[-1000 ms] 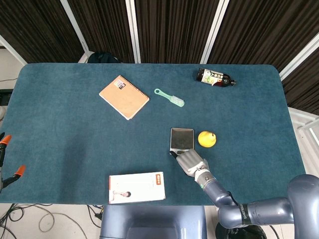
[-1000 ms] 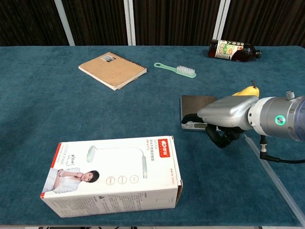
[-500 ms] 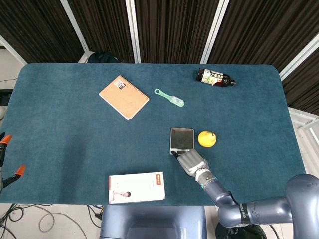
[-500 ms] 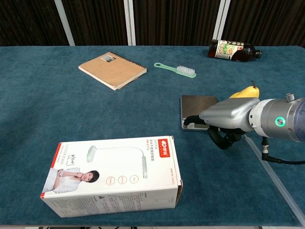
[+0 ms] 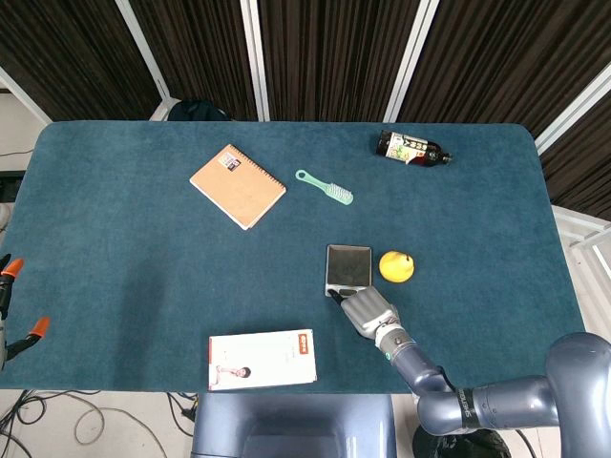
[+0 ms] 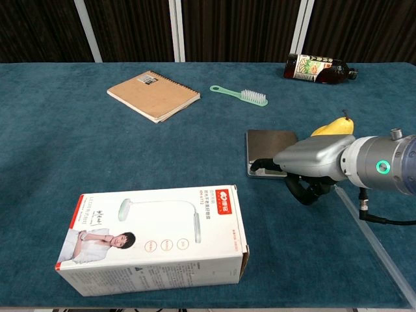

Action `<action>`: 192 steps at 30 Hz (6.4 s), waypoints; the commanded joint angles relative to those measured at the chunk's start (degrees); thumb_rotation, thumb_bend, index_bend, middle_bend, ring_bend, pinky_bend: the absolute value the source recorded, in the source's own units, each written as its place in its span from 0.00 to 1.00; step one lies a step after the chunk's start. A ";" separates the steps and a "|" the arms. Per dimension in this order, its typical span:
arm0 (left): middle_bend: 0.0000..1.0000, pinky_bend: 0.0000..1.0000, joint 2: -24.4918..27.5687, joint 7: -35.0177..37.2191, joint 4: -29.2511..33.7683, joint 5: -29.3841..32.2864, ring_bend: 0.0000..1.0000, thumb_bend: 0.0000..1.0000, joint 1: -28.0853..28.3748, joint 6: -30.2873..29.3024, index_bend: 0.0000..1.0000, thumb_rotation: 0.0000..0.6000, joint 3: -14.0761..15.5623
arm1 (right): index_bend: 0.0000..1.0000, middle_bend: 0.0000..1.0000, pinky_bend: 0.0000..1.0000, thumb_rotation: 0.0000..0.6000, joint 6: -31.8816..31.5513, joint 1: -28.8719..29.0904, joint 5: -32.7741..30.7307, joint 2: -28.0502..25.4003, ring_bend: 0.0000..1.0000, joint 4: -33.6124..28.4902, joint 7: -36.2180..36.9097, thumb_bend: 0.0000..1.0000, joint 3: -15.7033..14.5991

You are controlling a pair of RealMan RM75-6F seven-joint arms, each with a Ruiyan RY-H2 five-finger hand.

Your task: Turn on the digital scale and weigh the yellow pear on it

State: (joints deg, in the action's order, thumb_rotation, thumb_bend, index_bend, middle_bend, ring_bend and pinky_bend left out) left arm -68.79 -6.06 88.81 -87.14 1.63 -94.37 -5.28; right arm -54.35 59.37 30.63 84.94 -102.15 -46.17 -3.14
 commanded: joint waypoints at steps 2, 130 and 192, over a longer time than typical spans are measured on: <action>0.05 0.05 -0.03 -0.06 -0.01 0.00 0.00 0.19 0.01 0.00 0.10 1.00 0.00 | 0.00 0.78 1.00 1.00 -0.03 0.16 -0.09 0.08 0.90 0.03 -0.06 1.00 -0.05; 0.05 0.05 -0.49 -1.62 -0.09 0.18 0.00 0.19 -0.09 -0.37 0.10 1.00 -0.26 | 0.00 0.11 0.16 1.00 -1.64 -11.55 7.29 -4.88 0.10 12.14 18.94 0.33 11.66; 0.05 0.05 0.11 -0.87 0.27 0.96 0.00 0.19 0.05 0.38 0.10 1.00 -0.39 | 0.21 0.42 0.67 1.00 -3.34 -1.81 -2.13 1.17 0.46 11.64 0.35 0.34 15.23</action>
State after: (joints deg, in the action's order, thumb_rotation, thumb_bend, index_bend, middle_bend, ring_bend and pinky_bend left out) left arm -68.71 -6.96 89.07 -86.20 1.68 -94.00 -5.66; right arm -57.74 56.78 29.44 85.65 -90.21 -45.00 11.49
